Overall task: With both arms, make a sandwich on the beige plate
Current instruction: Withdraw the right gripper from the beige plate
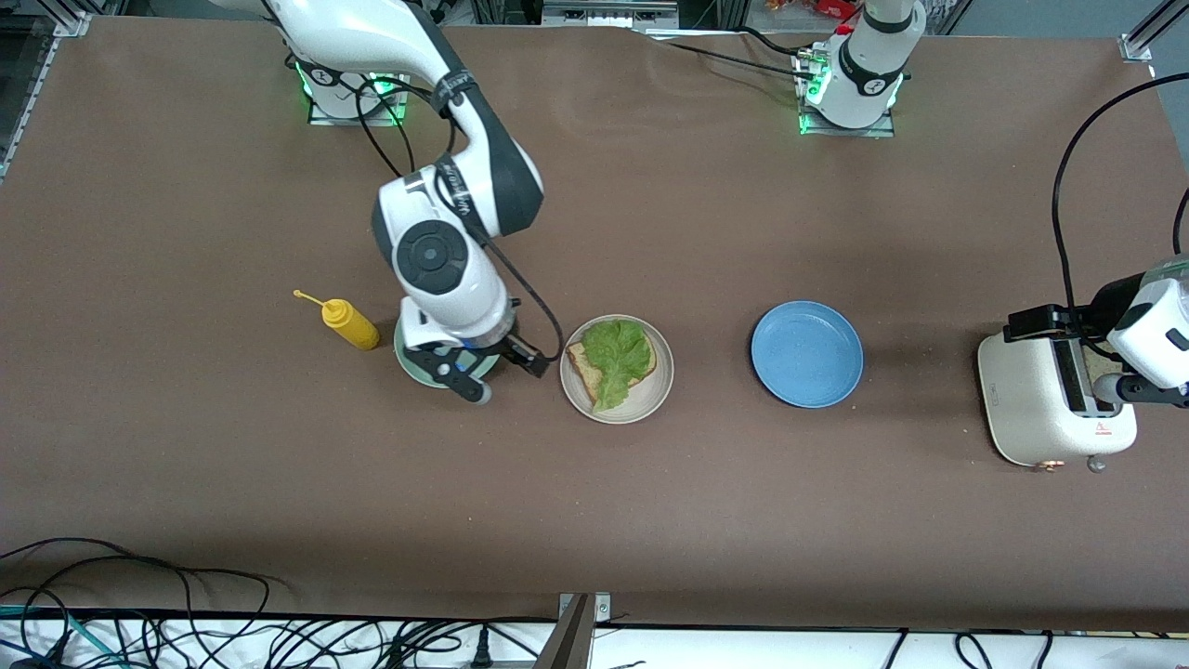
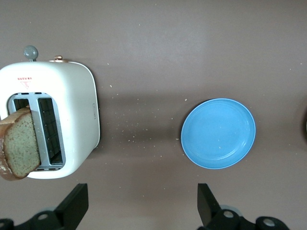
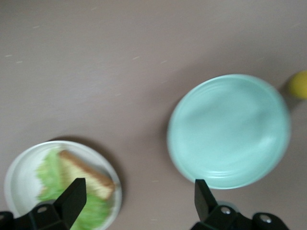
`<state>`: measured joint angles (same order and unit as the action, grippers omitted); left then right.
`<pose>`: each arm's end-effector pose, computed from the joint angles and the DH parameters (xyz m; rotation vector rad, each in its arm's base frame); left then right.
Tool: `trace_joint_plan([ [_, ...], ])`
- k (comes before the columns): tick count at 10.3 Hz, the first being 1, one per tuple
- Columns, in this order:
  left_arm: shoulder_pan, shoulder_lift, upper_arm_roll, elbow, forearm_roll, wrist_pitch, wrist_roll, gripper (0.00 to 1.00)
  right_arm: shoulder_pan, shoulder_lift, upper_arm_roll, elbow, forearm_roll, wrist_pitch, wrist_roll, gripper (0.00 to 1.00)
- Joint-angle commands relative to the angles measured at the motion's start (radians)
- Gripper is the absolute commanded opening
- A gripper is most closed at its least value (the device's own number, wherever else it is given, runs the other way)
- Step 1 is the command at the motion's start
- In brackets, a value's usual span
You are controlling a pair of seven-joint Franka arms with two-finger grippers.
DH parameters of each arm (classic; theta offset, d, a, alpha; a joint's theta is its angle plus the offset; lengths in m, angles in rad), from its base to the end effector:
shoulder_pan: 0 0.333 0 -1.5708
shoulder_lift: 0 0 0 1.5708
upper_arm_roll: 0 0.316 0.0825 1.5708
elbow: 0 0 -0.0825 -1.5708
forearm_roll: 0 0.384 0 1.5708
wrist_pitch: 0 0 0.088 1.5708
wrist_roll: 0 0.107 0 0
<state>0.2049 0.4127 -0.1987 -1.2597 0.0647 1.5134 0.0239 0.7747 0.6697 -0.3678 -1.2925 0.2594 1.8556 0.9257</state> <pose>0.6607 0.0367 0.5168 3.1148 -0.0134 -0.2358 0.6285 0.3596 0.3647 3.0053 -0.8218 -0.0963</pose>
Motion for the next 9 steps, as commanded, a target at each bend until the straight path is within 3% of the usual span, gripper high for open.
trace_joint_plan([
  [1,0.005,-0.008,-0.007,-0.006,0.026,0.001,0.018,1.00,0.005,-0.053,-0.101,-0.016,-0.014,-0.146,-0.213,1.00],
  [3,0.004,-0.009,-0.007,-0.006,0.026,0.001,0.018,1.00,0.005,-0.099,-0.196,-0.059,-0.009,-0.246,-0.444,1.00],
  [6,0.004,-0.009,-0.007,-0.006,0.026,0.001,0.016,1.00,0.001,-0.215,-0.345,-0.221,0.009,-0.242,-0.846,1.00],
  [9,0.004,-0.008,-0.007,-0.006,0.026,0.001,0.016,1.00,-0.136,-0.223,-0.419,-0.290,0.132,-0.253,-1.326,1.00],
])
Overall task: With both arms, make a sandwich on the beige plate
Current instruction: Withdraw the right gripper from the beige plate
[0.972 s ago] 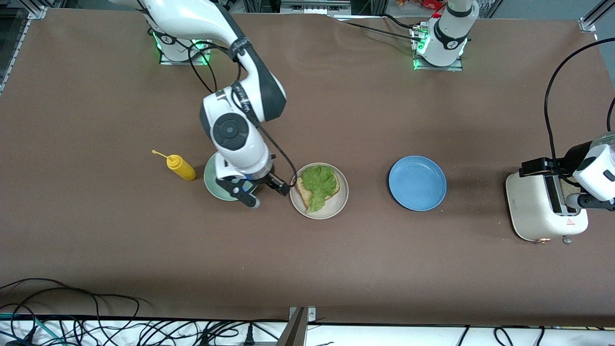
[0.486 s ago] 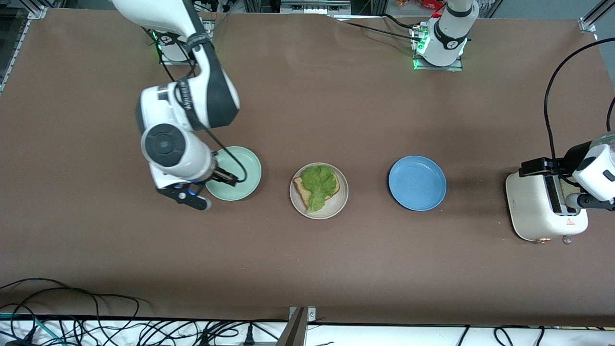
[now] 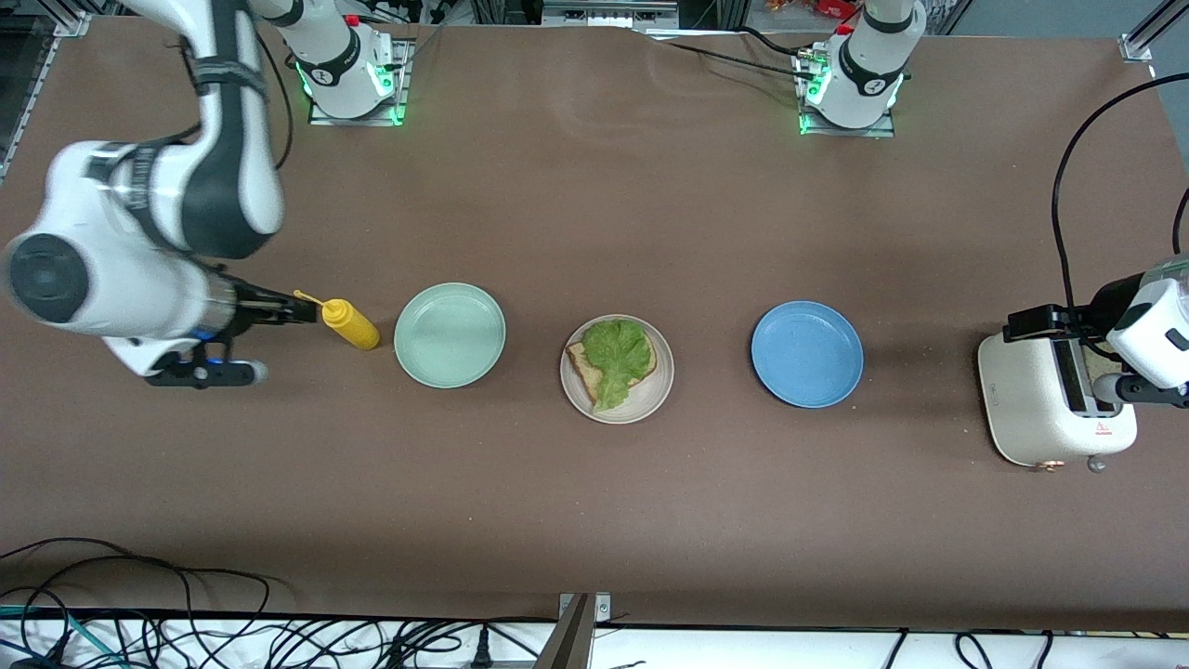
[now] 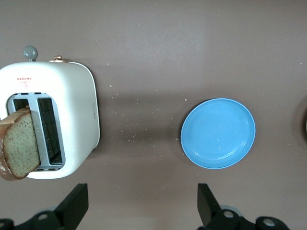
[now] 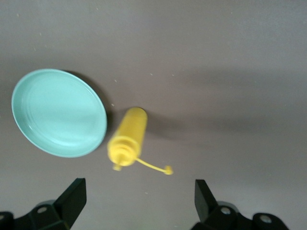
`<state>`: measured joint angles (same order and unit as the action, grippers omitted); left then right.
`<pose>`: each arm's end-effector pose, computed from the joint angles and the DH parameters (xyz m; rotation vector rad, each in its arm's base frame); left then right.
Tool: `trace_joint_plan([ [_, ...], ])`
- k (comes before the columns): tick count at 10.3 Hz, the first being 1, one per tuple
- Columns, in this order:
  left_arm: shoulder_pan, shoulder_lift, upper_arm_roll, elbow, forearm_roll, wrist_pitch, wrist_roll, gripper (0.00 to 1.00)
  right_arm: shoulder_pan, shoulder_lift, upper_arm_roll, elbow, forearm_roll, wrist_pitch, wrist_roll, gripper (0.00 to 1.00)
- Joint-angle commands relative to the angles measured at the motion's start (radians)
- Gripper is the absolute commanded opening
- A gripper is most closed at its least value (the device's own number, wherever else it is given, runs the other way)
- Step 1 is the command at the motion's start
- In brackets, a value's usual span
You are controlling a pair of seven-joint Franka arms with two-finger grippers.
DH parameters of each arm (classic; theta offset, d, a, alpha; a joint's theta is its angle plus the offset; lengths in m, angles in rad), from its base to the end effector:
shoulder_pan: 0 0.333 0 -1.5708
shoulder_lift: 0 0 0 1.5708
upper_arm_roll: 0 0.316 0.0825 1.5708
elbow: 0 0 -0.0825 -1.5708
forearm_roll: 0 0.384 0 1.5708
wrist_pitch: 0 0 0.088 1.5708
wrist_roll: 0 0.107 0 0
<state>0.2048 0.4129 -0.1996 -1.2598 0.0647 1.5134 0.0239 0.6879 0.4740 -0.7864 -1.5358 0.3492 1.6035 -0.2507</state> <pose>0.6607 0.0362 0.5167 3.1145 -0.0149 -0.2362 0.6352 0.0431 0.4239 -3.0560 -0.1616 0.3950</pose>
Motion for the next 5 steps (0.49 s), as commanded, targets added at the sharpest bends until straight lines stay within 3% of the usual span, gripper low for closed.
trace_joint_plan([
  [1,0.004,-0.008,-0.006,-0.006,0.026,0.001,0.017,1.00,-0.120,-0.025,-0.001,-0.073,0.080,-0.001,-0.306,1.00],
  [5,0.004,-0.008,-0.006,-0.006,0.026,0.001,0.016,1.00,-0.258,0.024,0.004,-0.136,0.227,0.013,-0.654,1.00],
])
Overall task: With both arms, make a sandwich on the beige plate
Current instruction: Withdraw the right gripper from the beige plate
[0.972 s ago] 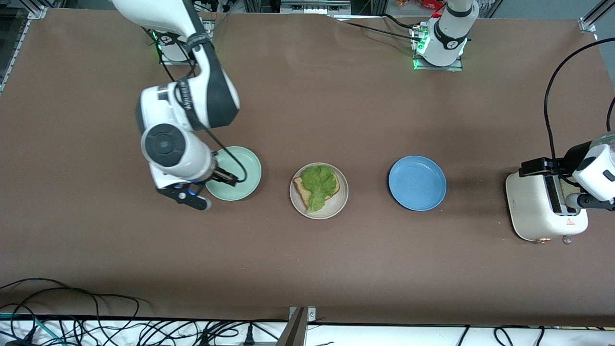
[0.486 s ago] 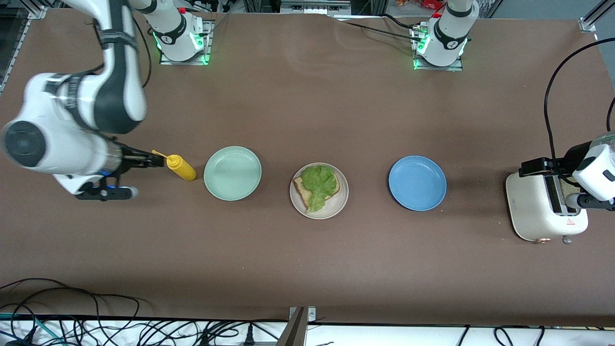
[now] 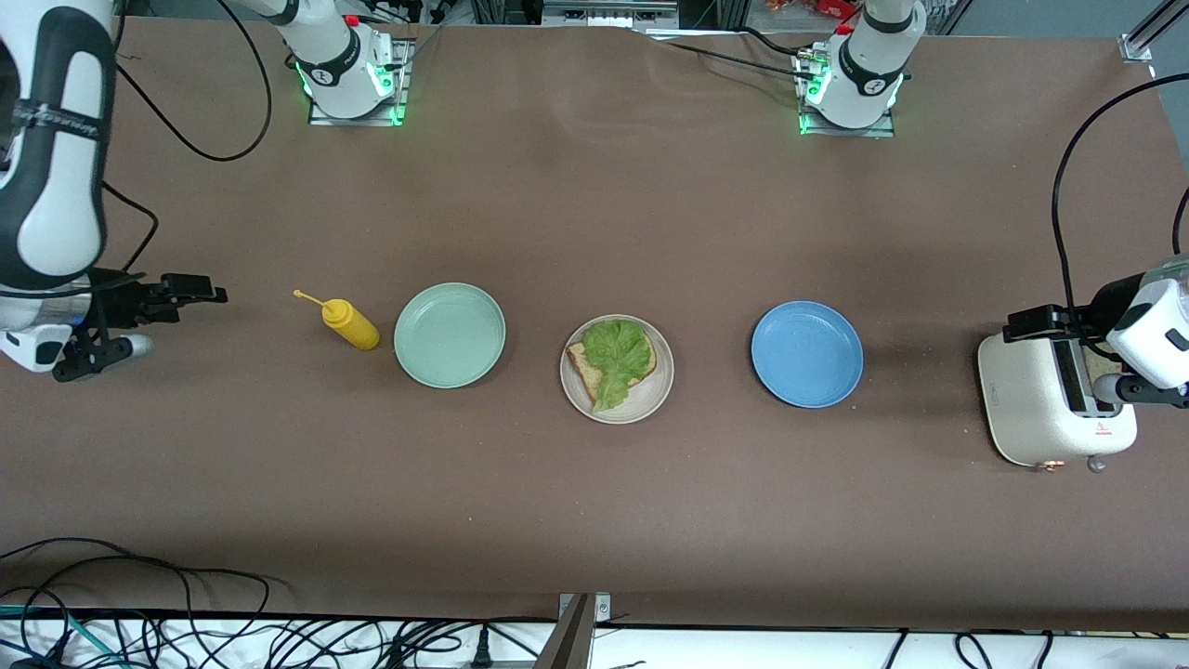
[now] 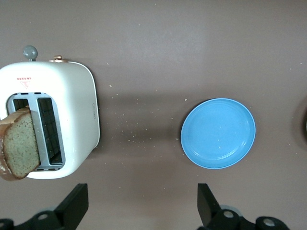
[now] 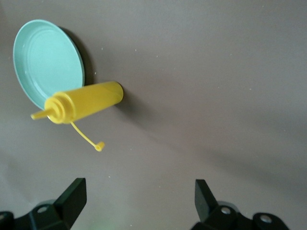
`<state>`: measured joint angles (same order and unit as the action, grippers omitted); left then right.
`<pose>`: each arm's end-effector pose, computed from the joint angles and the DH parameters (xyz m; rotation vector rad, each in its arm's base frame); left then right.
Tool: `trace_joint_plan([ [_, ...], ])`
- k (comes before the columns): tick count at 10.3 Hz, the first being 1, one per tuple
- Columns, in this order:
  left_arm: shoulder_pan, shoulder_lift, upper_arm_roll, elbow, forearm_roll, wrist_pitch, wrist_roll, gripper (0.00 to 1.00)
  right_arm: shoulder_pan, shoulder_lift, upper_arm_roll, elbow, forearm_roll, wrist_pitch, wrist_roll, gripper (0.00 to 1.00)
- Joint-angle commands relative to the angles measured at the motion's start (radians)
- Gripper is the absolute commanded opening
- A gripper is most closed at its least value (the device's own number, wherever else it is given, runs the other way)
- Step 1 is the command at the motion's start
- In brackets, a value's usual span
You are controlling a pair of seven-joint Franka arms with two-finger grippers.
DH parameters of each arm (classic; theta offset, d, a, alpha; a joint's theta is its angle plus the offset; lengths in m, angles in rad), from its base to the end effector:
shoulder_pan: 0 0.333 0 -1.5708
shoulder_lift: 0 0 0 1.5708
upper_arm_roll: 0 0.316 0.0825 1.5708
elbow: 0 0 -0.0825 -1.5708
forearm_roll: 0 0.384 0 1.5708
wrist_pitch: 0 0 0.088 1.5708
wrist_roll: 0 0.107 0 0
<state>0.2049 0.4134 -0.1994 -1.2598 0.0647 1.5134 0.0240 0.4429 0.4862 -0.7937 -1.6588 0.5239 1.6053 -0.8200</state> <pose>0.6608 0.0364 0.5163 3.1143 -0.0146 -0.2369 0.6076 -0.1099 0.3695 -2.7405 -0.4697 0.3092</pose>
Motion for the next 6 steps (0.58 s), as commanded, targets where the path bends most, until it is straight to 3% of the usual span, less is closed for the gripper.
trace_joint_plan([
  [1,0.004,-0.008,-0.006,-0.006,0.026,0.001,0.017,1.00,-0.039,0.044,0.011,-0.015,0.106,0.012,-0.176,1.00],
  [6,0.004,-0.008,-0.006,-0.006,0.026,0.001,0.017,1.00,-0.124,0.193,0.014,-0.047,0.404,0.004,-0.733,1.00],
])
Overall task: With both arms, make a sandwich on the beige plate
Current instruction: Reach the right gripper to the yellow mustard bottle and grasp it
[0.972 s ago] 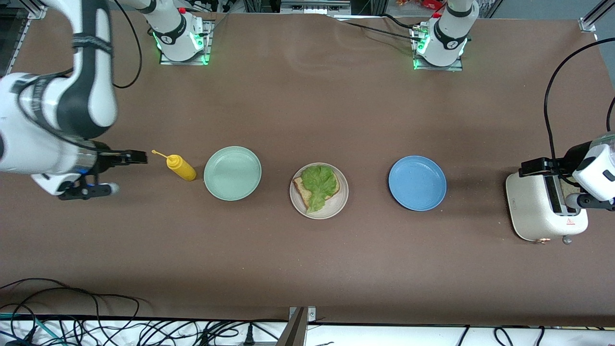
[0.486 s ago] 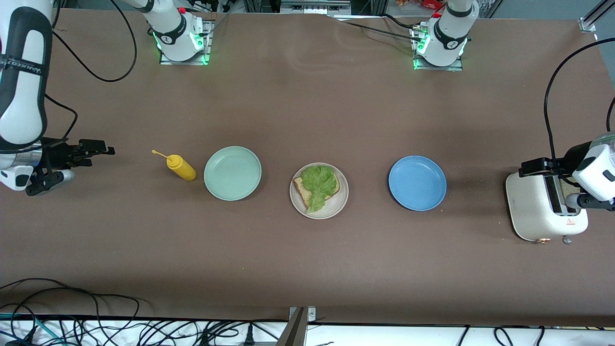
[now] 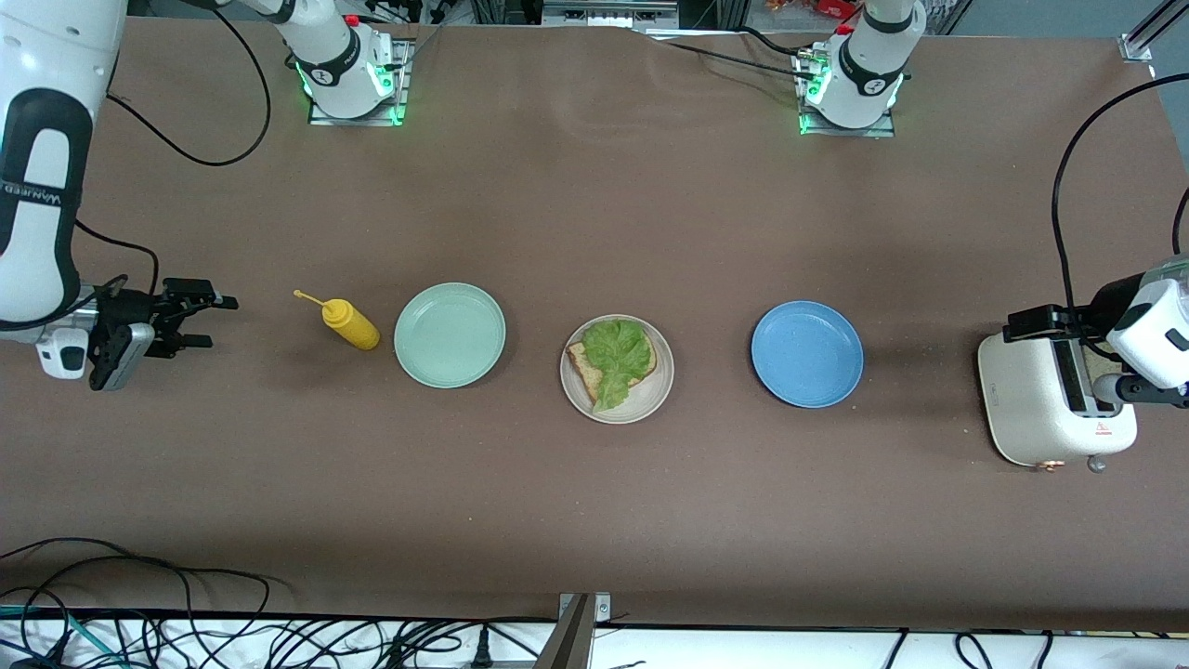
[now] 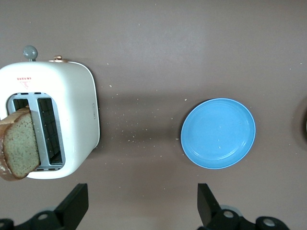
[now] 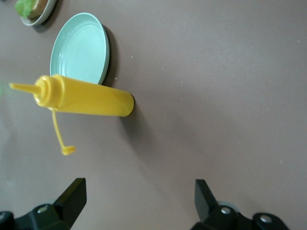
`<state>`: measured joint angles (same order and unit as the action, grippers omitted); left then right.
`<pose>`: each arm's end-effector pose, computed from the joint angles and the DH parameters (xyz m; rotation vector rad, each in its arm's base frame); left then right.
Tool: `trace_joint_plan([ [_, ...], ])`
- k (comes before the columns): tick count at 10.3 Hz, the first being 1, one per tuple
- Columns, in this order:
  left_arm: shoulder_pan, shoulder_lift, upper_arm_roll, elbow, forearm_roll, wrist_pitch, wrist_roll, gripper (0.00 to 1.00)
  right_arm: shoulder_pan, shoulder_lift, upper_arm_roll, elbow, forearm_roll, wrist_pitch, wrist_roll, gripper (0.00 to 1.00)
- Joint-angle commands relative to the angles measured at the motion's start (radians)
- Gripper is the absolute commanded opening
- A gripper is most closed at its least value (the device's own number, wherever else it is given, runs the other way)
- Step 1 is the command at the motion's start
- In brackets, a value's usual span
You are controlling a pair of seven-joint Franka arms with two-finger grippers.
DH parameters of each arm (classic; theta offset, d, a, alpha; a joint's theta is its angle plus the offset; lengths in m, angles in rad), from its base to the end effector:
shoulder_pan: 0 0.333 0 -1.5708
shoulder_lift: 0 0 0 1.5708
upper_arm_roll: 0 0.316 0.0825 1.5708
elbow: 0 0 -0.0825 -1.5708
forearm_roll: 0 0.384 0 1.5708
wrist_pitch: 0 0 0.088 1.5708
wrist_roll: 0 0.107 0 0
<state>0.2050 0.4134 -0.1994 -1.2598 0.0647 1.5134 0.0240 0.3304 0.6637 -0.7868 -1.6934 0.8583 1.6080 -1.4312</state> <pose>0.6608 0.0364 0.5163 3.1143 -0.0145 -0.2369 0.6029 -0.1514 0.2712 -2.3923 -0.8592 -0.0053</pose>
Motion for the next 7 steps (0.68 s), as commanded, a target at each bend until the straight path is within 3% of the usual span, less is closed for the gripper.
trace_joint_plan([
  [1,0.004,-0.007,-0.006,-0.006,0.026,0.001,0.017,1.00,-0.019,0.048,0.009,-0.012,0.112,0.004,-0.218,1.00],
  [3,0.004,-0.007,-0.006,-0.006,0.026,0.001,0.017,1.00,-0.025,0.100,0.014,-0.014,0.233,-0.007,-0.457,1.00],
  [4,0.004,-0.007,-0.006,-0.006,0.026,0.001,0.016,1.00,-0.030,0.103,0.047,-0.022,0.246,-0.007,-0.519,1.00],
  [7,0.004,-0.007,-0.006,-0.006,0.026,0.001,0.017,1.00,-0.161,0.106,0.226,-0.035,0.290,-0.059,-0.710,1.00],
])
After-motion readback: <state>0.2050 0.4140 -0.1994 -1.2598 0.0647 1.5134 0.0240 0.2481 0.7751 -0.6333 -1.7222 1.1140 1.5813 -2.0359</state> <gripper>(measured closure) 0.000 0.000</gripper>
